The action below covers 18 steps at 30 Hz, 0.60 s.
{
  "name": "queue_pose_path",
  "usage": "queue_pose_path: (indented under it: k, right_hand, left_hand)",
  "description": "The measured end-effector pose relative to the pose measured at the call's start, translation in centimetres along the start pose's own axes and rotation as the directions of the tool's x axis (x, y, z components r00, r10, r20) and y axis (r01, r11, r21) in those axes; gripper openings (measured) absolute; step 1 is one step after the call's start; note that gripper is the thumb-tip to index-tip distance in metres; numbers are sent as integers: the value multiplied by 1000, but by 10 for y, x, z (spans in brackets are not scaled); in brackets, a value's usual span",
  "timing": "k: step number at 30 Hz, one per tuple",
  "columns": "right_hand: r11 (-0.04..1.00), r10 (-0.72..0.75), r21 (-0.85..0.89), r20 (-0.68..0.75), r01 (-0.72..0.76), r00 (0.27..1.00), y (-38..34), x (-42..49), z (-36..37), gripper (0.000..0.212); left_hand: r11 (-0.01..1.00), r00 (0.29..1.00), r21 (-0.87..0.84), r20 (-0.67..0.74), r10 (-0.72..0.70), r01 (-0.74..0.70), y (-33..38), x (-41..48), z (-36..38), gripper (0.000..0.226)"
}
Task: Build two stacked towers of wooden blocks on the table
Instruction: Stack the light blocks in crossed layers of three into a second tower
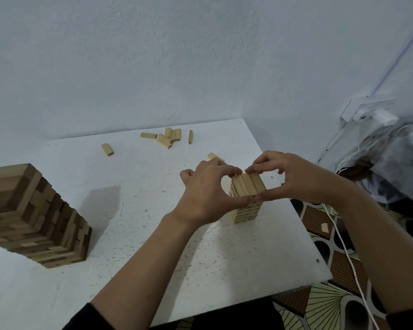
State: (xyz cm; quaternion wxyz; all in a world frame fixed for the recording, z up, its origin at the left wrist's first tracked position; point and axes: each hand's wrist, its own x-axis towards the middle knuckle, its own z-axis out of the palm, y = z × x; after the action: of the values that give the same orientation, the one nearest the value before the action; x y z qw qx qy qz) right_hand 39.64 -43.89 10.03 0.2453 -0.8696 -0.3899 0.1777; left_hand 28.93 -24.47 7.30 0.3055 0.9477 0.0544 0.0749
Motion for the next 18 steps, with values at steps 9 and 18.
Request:
queue_pose_path:
  k: [9,18]
  right_hand:
    - [999,-11,42,-36,13,999,-1,-3,2,78]
    - [991,-24,123,-198,49,980,-6,-17,6,67]
  left_hand:
    - [1000,1000,0,12,6,-6,-2,0,0,72]
    - [993,999,-109,-27,45,-48,-8,-9,-6,64]
